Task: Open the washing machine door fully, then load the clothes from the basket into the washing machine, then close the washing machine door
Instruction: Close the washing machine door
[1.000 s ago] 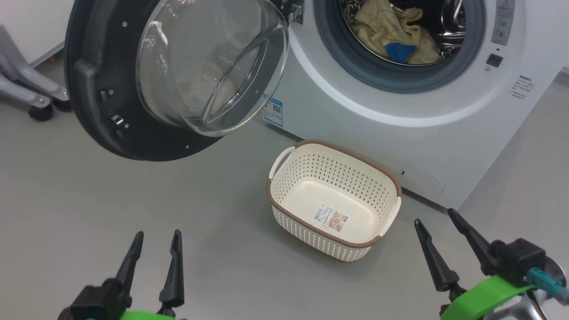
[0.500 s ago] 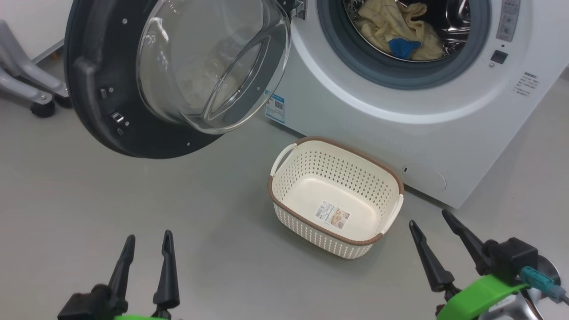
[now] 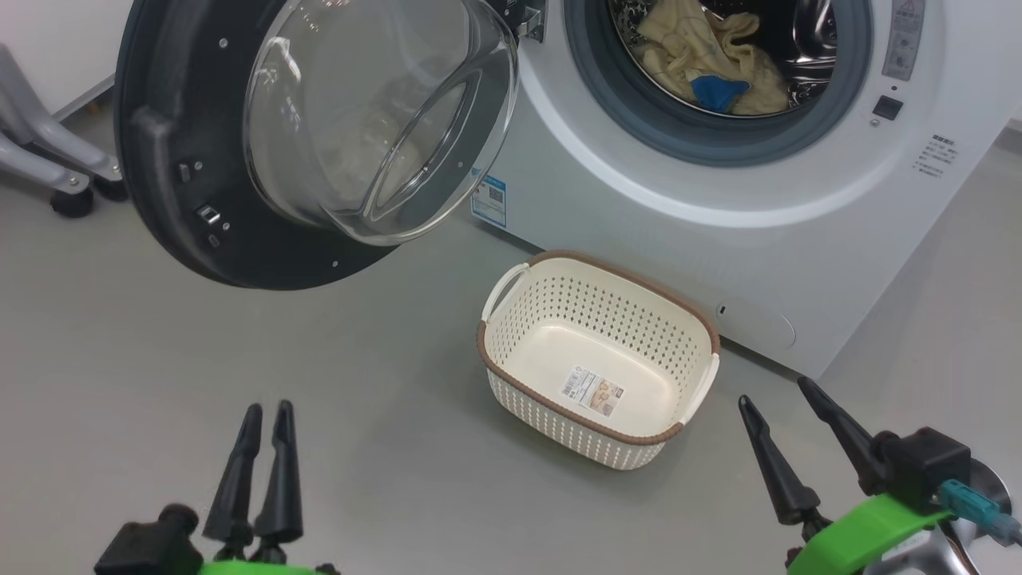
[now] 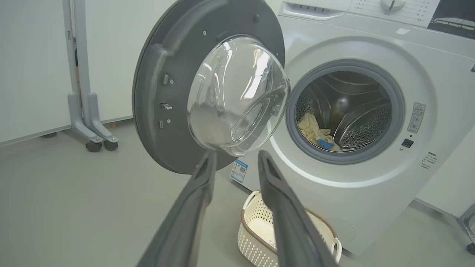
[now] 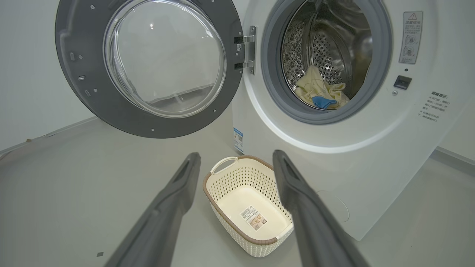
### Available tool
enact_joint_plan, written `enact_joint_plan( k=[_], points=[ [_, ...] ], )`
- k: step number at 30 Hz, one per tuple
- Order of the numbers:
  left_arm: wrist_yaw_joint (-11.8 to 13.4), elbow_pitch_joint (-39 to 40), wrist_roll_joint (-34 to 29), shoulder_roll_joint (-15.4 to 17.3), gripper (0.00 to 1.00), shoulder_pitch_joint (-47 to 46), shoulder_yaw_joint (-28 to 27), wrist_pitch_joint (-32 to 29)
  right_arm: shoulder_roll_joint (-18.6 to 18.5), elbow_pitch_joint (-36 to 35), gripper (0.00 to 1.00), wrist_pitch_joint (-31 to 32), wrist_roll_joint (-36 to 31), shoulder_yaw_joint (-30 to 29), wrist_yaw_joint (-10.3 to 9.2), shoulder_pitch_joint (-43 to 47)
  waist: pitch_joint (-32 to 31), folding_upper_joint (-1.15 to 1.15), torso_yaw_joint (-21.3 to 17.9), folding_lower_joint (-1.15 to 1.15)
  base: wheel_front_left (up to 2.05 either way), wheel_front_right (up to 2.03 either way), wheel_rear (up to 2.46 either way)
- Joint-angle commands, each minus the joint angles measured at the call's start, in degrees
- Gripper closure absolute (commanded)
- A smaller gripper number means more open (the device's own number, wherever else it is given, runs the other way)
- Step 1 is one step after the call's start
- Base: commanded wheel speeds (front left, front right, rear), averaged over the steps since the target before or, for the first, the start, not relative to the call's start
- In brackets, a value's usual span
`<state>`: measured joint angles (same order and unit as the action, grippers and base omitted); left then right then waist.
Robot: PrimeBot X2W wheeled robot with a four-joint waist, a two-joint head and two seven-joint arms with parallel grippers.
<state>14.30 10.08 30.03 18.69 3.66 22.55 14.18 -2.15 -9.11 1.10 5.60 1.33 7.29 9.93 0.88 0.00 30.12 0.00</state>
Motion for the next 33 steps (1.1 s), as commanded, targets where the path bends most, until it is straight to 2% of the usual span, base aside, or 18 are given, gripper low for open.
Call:
enact_joint_plan(
  k=[1, 8, 11, 14, 21, 25, 26, 31, 33],
  points=[
    [12.92, 3.49, -0.63, -0.09, 1.00, -3.68, -2.78, 0.77, -0.73, -2.35, 0.00, 0.24, -0.18, 0.67, 0.20, -1.77, -0.12, 0.00, -0.03, 0.00, 0.00, 0.00, 0.00],
    [5.43, 10.86, 0.51, -3.07, 1.00, -6.72, -8.85, 0.80, -0.73, -2.81, 0.00, 0.62, -0.17, 0.54, 0.20, -1.54, -0.45, 0.00, -0.18, 0.00, 0.00, 0.00, 0.00],
    [3.73, 11.92, -0.51, -2.75, 1.00, -8.22, -10.31, 0.81, -0.73, -2.90, 0.00, 0.61, -0.14, 0.54, 0.20, -1.35, -0.73, 0.00, -0.33, 0.00, 0.00, 0.00, 0.00],
    [2.59, 12.52, 1.39, -3.40, 1.00, -9.49, -11.41, 0.81, -0.73, -2.97, 0.00, 0.54, 0.00, 0.32, 0.20, -1.02, -0.94, 0.00, -0.47, 0.00, 0.00, 0.00, 0.00],
    [-1.30, 10.16, 11.92, -4.66, 1.00, -12.07, -17.18, 0.60, -0.73, -3.29, 0.00, 0.56, 0.12, 0.26, 0.20, -0.80, -0.62, 0.00, -1.33, 0.00, 0.00, 0.00, 0.00],
    [-4.74, 6.27, 21.39, -6.08, 1.00, -13.60, -21.89, 0.11, -0.73, -3.34, 0.00, 0.63, 0.12, 0.23, 0.20, -1.05, -0.34, 0.00, -1.90, 0.00, 0.00, 0.00, 0.00],
    [-4.74, 6.27, 21.39, -6.08, 1.00, -13.60, -21.89, 0.11, -0.73, -3.34, 0.00, 0.63, 0.12, 0.23, 0.20, -1.05, -0.34, 0.00, -1.90, 0.00, 0.00, 0.00, 0.00],
    [-9.61, 1.19, 35.60, -7.56, 1.00, -17.16, -28.89, -2.14, -0.73, -3.43, 0.00, 0.68, 0.07, 0.11, 0.20, -1.19, -0.03, 0.00, -2.50, 0.00, 0.00, 0.00, 0.00],
    [-10.88, -1.33, 39.19, -6.44, 1.00, -18.64, -31.47, -3.45, -0.73, -3.55, 0.00, 0.80, -0.02, 0.11, 0.20, -1.27, 0.16, 0.00, -2.77, 0.00, 0.00, 0.00, 0.00]
  ],
)
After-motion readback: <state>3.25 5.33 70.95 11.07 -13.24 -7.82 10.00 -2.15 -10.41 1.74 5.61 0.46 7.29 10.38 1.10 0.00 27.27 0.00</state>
